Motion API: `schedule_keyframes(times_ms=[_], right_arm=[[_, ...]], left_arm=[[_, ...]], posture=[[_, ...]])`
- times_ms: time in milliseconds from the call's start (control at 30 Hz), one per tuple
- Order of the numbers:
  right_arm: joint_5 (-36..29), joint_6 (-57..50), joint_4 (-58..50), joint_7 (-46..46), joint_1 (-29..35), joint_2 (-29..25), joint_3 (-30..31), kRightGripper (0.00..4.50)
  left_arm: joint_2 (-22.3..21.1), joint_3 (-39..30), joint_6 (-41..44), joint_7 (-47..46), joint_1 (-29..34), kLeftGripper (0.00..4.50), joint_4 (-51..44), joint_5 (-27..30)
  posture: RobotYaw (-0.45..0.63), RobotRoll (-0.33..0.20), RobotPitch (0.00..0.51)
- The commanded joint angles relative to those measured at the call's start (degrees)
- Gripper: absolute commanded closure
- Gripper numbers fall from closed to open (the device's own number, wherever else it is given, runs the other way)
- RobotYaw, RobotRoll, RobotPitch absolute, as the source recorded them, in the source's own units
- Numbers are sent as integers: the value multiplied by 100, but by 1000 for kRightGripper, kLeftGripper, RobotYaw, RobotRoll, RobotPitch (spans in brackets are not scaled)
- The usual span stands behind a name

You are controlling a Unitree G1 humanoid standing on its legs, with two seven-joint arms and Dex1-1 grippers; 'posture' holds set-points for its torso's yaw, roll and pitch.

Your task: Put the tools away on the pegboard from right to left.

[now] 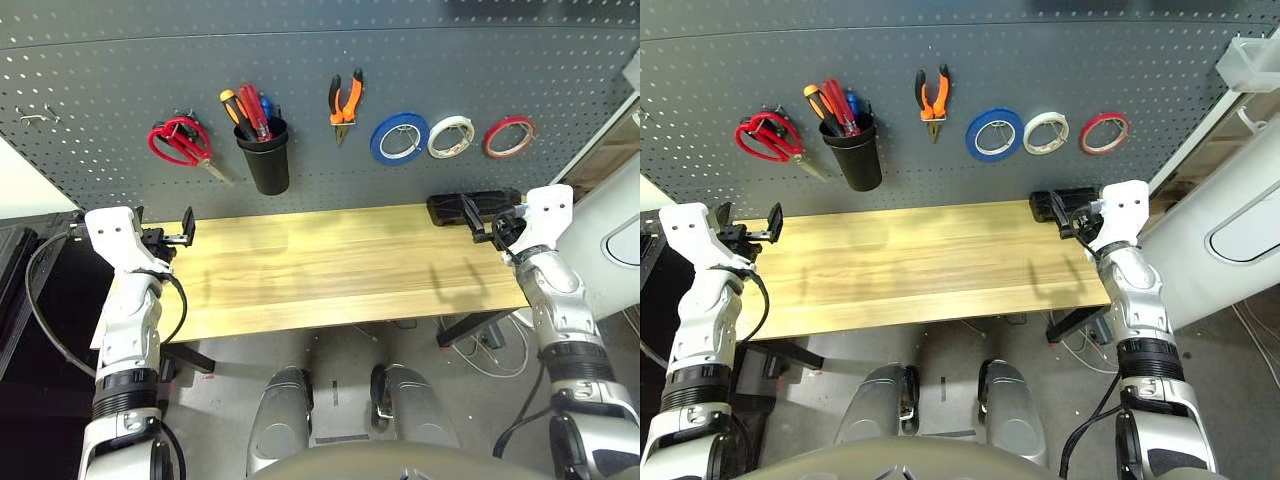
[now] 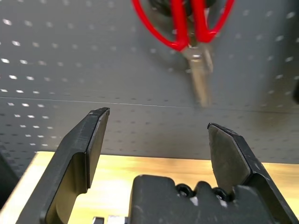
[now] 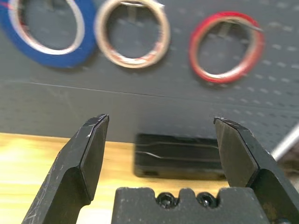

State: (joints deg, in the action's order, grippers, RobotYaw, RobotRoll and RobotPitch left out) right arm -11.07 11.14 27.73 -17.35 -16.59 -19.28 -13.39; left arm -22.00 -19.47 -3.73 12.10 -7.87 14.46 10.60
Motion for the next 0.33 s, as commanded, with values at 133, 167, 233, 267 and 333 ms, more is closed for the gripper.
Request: schedule_keyframes(times_ms=[133, 167, 233, 267, 333], right_arm=[[29, 360, 494, -46, -130, -101, -100, 0], [37, 383, 530, -51, -144, -96, -87, 0], [46, 415, 590, -55, -181, -89, -69, 0], [49, 421, 591, -55, -202, -66, -50, 0], [53, 441, 580, -65, -219, -24, -18, 0]], left_arm=[[195, -91, -100, 1, 198, 65, -174, 190], [208, -135, -112, -61, 238, 65, -161, 180], [230, -204, -123, -158, 284, 65, -133, 181], [227, -251, -165, -170, 313, 65, -90, 203], [209, -321, -264, -159, 349, 65, 21, 224]], posture=[[-34, 0, 70], [-33, 0, 70], [-34, 0, 75], [-34, 0, 75], [-28, 0, 76]])
